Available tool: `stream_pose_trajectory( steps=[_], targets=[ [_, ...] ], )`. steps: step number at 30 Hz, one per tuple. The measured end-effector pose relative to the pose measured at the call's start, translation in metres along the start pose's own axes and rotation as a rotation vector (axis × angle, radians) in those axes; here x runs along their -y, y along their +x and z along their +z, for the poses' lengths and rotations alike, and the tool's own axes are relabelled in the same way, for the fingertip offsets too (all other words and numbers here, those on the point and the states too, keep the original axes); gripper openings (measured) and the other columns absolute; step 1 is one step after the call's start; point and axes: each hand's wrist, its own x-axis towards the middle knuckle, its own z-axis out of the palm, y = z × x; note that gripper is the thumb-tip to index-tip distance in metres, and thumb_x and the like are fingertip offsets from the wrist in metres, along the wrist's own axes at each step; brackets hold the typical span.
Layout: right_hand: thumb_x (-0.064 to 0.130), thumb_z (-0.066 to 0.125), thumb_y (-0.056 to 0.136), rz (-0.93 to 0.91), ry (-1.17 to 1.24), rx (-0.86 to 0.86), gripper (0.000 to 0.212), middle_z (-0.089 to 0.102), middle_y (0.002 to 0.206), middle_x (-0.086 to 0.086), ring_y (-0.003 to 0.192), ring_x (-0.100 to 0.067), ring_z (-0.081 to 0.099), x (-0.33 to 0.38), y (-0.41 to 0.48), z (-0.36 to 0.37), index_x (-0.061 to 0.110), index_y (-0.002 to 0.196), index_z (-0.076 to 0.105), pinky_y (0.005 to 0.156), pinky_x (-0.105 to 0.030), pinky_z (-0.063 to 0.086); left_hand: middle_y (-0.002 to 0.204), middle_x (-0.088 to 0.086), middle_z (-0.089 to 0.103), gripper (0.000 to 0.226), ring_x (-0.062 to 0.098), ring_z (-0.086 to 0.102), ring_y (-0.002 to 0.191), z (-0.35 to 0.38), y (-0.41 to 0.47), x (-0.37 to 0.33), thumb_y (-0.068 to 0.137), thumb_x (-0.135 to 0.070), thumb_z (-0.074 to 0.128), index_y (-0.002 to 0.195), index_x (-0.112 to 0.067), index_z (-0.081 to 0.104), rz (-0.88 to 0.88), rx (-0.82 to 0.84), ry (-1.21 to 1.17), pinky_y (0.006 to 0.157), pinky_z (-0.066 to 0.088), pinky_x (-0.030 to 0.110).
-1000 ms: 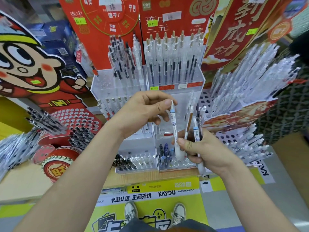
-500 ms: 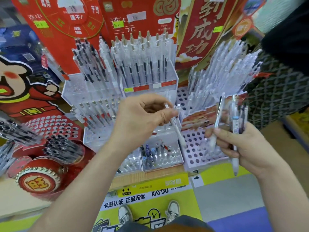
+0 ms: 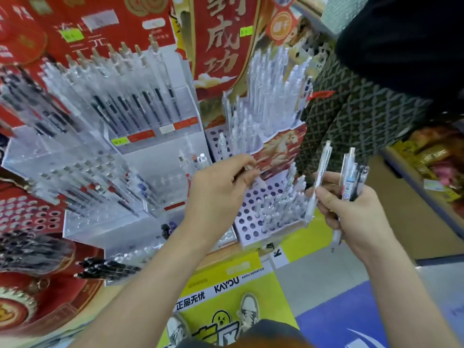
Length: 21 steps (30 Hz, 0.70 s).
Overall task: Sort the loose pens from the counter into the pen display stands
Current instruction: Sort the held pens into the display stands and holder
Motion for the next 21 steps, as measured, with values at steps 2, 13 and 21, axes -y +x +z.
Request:
stream_pose_trajectory(
  steps=[2, 13, 21],
  targets=[
    [-0.001, 0.057, 0.093, -0.002, 0.021, -0.036, 0.018, 0.07, 0.081, -0.011, 0.053, -0.014, 0.04, -0.002, 0.003, -0.008, 0.012, 0.105, 0.061, 0.041, -0.023, 0.027, 0.075, -0.01, 0.066, 0.011, 0.004, 0.057, 0.068, 0.011, 0.009, -0.004, 0.086, -0.018, 0.066, 0.095, -0.017, 0.07, 0.047, 0.025, 0.008, 0.062, 0.048, 0.024],
    [-0.006, 0.057, 0.091, 0.015, 0.105, -0.045, 0.015, 0.076, 0.088, -0.012, 0.052, -0.014, 0.039, -0.015, 0.017, -0.025, 0.005, 0.101, 0.062, 0.039, -0.021, 0.027, 0.075, 0.011, 0.071, 0.022, 0.027, 0.066, 0.069, 0.076, 0.028, 0.019, 0.082, -0.023, 0.06, 0.09, -0.004, 0.07, 0.126, 0.209, 0.155, 0.062, 0.054, 0.041],
    [-0.005, 0.059, 0.09, 0.011, 0.126, -0.027, 0.013, 0.075, 0.09, -0.017, 0.053, -0.015, 0.04, -0.018, 0.024, -0.032, 0.004, 0.098, 0.063, 0.04, -0.022, 0.027, 0.073, 0.012, 0.071, 0.022, 0.028, 0.068, 0.066, 0.094, 0.038, 0.029, 0.083, -0.021, 0.059, 0.088, -0.004, 0.071, 0.149, 0.193, 0.247, 0.058, 0.055, 0.04]
  ],
)
